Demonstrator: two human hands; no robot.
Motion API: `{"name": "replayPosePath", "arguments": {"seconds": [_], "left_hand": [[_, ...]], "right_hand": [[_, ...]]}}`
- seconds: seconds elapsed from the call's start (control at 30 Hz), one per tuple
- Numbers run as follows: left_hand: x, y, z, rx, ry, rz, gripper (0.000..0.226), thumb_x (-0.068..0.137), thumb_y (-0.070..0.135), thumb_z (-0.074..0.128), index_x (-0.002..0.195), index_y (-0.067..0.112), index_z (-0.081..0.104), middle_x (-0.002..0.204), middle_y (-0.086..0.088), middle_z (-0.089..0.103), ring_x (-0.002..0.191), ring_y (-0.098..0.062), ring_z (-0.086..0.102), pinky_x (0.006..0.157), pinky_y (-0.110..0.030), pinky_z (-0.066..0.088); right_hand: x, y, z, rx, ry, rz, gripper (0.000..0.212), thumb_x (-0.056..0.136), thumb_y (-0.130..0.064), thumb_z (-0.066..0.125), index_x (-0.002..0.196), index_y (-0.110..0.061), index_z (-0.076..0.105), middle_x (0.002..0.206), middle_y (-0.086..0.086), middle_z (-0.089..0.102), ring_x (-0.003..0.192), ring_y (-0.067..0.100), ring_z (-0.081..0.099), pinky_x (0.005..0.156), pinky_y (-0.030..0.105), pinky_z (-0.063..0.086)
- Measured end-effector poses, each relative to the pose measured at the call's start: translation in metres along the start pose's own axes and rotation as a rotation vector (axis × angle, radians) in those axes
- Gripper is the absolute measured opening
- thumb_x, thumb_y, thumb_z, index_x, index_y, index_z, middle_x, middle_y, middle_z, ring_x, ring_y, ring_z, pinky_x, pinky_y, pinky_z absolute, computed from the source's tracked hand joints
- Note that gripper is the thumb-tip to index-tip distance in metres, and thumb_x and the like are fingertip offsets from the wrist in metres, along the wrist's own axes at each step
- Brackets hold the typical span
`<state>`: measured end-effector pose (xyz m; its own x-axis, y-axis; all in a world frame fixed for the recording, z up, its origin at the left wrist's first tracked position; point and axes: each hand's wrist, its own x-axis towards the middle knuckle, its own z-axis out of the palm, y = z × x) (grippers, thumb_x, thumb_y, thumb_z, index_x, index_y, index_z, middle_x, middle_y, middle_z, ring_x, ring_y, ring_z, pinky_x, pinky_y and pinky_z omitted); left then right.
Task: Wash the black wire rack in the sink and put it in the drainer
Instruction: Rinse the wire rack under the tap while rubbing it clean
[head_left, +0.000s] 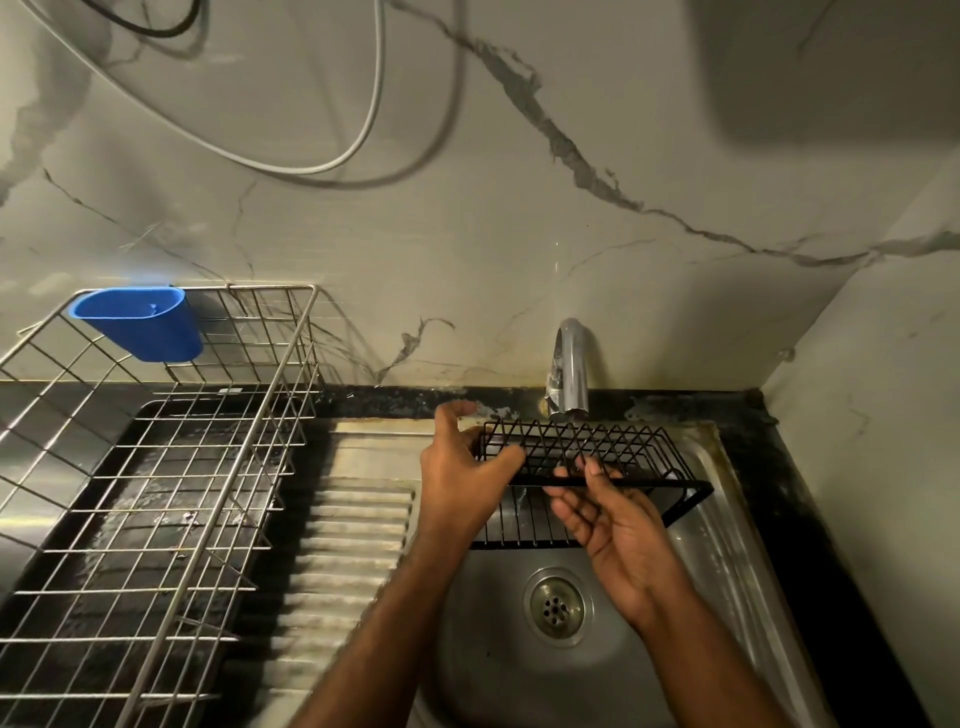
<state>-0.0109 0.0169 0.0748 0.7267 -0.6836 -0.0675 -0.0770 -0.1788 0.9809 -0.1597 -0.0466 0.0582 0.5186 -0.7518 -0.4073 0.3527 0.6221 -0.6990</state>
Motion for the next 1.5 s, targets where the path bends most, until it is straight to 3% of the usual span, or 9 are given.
{"name": "replayPosePath", "arguments": {"seconds": [0.23,0.37,0.57,0.73,1.0,1.13,1.3,1.4,1.5], "left_hand": [[0.001,-0.004,0.000,0.070,0.077,0.029,0.055,0.072,0.020,0.080,0.114,0.036,0.047,0.099,0.000,0.074,0.082,-0.018,0.075,0.067,-0.039,0.065],[0.002,-0.003,-0.001,0.099,0.097,0.019,0.058,0.072,0.023,0.082,0.116,0.036,0.047,0.108,0.003,0.071,0.091,-0.014,0.073,0.072,-0.037,0.065],[0.000,0.001,0.000,0.102,0.105,-0.006,0.057,0.074,0.019,0.081,0.116,0.035,0.046,0.111,0.001,0.069,0.086,-0.014,0.073,0.064,-0.033,0.065],[0.002,0.005,-0.003,0.121,0.107,-0.005,0.054,0.071,0.027,0.079,0.111,0.039,0.046,0.110,0.006,0.068,0.093,-0.019,0.072,0.071,-0.041,0.065],[0.004,0.008,-0.011,0.102,0.079,-0.049,0.056,0.067,0.034,0.079,0.112,0.039,0.046,0.114,-0.002,0.071,0.103,-0.022,0.071,0.084,-0.041,0.064],[0.001,0.010,-0.011,0.085,0.053,-0.085,0.054,0.074,0.025,0.080,0.114,0.039,0.047,0.114,-0.001,0.071,0.099,-0.023,0.072,0.077,-0.034,0.065],[-0.006,0.016,-0.009,0.079,0.043,-0.099,0.056,0.073,0.027,0.080,0.116,0.038,0.046,0.117,-0.002,0.069,0.096,-0.024,0.072,0.075,-0.035,0.065],[-0.008,0.021,-0.009,0.082,0.041,-0.099,0.059,0.068,0.033,0.078,0.117,0.038,0.046,0.121,-0.002,0.067,0.102,-0.028,0.070,0.083,-0.045,0.064],[-0.010,0.025,-0.011,0.072,0.043,-0.087,0.065,0.062,0.041,0.077,0.120,0.036,0.046,0.122,0.000,0.066,0.107,-0.025,0.068,0.088,-0.045,0.062]], "right_hand": [[0.004,-0.006,-0.011,0.033,0.145,-0.039,0.040,0.101,-0.033,0.048,0.125,-0.002,0.053,0.093,0.017,0.073,0.079,0.023,0.072,0.064,0.029,0.061],[0.008,-0.008,-0.021,0.048,0.213,-0.045,0.043,0.102,-0.035,0.044,0.130,-0.002,0.051,0.094,0.016,0.071,0.084,0.024,0.070,0.063,0.030,0.061],[0.008,-0.010,-0.022,0.061,0.243,-0.064,0.025,0.103,-0.022,0.045,0.119,-0.006,0.056,0.089,0.012,0.073,0.078,0.019,0.073,0.060,0.028,0.060],[0.008,-0.012,-0.022,0.039,0.230,-0.075,0.015,0.101,-0.017,0.049,0.106,-0.008,0.060,0.091,0.013,0.072,0.077,0.020,0.073,0.060,0.026,0.059],[-0.003,-0.013,-0.016,-0.081,0.254,-0.150,0.017,0.099,-0.021,0.053,0.105,-0.007,0.062,0.080,0.013,0.071,0.071,0.021,0.073,0.060,0.027,0.059],[-0.010,-0.016,-0.016,-0.108,0.286,-0.201,0.016,0.099,-0.020,0.053,0.097,-0.009,0.063,0.075,0.012,0.070,0.065,0.020,0.072,0.056,0.026,0.058],[-0.018,-0.022,-0.017,-0.135,0.275,-0.216,0.017,0.100,-0.019,0.051,0.097,-0.007,0.063,0.072,0.011,0.071,0.066,0.020,0.072,0.055,0.026,0.058],[-0.021,-0.023,-0.017,-0.147,0.266,-0.212,0.018,0.100,-0.020,0.052,0.099,-0.007,0.063,0.074,0.010,0.072,0.067,0.020,0.073,0.057,0.027,0.058],[-0.023,-0.023,-0.016,-0.157,0.250,-0.203,0.018,0.100,-0.021,0.052,0.096,-0.008,0.064,0.075,0.010,0.073,0.069,0.020,0.073,0.058,0.027,0.058]]}}
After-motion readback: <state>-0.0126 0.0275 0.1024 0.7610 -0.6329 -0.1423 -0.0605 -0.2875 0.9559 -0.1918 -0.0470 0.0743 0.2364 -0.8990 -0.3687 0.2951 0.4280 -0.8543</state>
